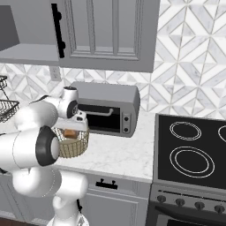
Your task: Open the cabinet, pick up the bread from the cabinet and place it in the basket. Then move the basket to the dining counter.
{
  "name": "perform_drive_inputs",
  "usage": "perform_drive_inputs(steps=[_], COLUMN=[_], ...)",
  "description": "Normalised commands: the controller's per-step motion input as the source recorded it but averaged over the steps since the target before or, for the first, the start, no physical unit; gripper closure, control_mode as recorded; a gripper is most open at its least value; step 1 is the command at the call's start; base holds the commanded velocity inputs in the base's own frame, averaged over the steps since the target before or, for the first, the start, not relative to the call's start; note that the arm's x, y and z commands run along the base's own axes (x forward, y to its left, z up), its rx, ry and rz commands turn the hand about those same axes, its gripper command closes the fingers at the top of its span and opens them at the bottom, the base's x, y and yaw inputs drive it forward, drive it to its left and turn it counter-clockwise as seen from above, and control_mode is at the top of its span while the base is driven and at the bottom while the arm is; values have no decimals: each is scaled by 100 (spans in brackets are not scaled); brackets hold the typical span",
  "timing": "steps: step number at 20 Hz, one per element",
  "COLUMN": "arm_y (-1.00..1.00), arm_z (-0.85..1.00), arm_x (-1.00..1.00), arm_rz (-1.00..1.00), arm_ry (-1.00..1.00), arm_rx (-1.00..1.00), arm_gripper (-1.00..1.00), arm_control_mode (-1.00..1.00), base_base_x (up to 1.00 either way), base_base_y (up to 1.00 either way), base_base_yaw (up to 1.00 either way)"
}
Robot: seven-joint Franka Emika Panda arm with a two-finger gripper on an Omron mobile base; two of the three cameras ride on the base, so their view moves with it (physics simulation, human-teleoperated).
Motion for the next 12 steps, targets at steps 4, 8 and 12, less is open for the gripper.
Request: perform_drive_inputs(steps=[4, 8, 12], arm_y=[4, 5, 2], arm_z=[-31, -37, -23], arm_x=[5, 0, 0], arm_rz=[0, 0, 0], arm_ry=[0, 1, 0], arm_rx=[-1, 0, 0], arm_gripper=[100, 100, -100], arm_control_mode=[-100, -100, -100], base_base_x=[0, 0, 0], base_base_y=[0, 0, 0], base_base_yaw=[0, 0, 0])
